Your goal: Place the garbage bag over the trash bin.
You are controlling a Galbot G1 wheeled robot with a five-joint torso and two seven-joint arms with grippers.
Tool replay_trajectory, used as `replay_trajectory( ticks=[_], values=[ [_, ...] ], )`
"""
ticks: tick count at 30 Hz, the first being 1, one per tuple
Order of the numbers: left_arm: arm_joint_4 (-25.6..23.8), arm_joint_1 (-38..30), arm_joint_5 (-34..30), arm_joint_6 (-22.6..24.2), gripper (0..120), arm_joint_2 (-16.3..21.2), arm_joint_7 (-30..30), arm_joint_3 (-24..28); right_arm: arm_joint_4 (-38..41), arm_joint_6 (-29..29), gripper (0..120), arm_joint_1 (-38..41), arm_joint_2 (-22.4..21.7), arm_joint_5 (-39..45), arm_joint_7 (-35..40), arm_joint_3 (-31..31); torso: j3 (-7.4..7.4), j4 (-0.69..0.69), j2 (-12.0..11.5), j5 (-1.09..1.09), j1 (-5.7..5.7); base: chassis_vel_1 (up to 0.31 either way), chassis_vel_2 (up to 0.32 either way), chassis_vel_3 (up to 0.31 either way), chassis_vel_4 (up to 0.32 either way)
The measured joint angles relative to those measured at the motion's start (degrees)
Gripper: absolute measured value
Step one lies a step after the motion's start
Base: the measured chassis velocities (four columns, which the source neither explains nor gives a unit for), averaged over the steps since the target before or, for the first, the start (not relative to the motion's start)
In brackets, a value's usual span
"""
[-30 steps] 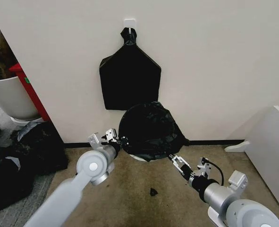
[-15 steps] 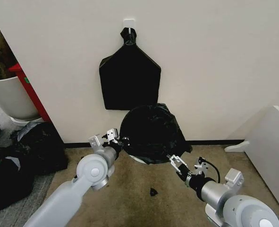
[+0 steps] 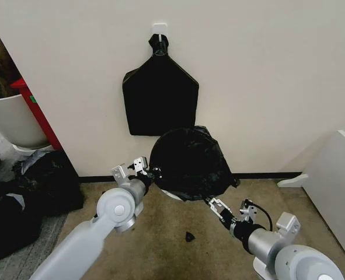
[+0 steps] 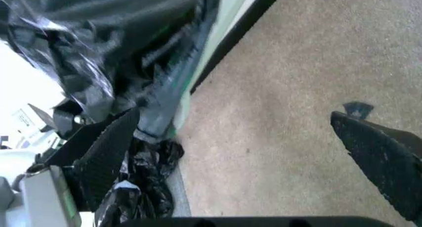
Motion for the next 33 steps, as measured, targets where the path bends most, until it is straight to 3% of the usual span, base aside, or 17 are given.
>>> replay_trajectory(
  ticks=[33],
  values=[
    [-1.3,-1.2,-1.3,0.1,0,0.3,-0.7,0.2,-3.7,-2.2,100,-0.6,2.7,-3.0,1.5,-0.2,0.00,0.00,0.0,0.00,0.00,0.000,0.000,0.000,0.000]
  ],
)
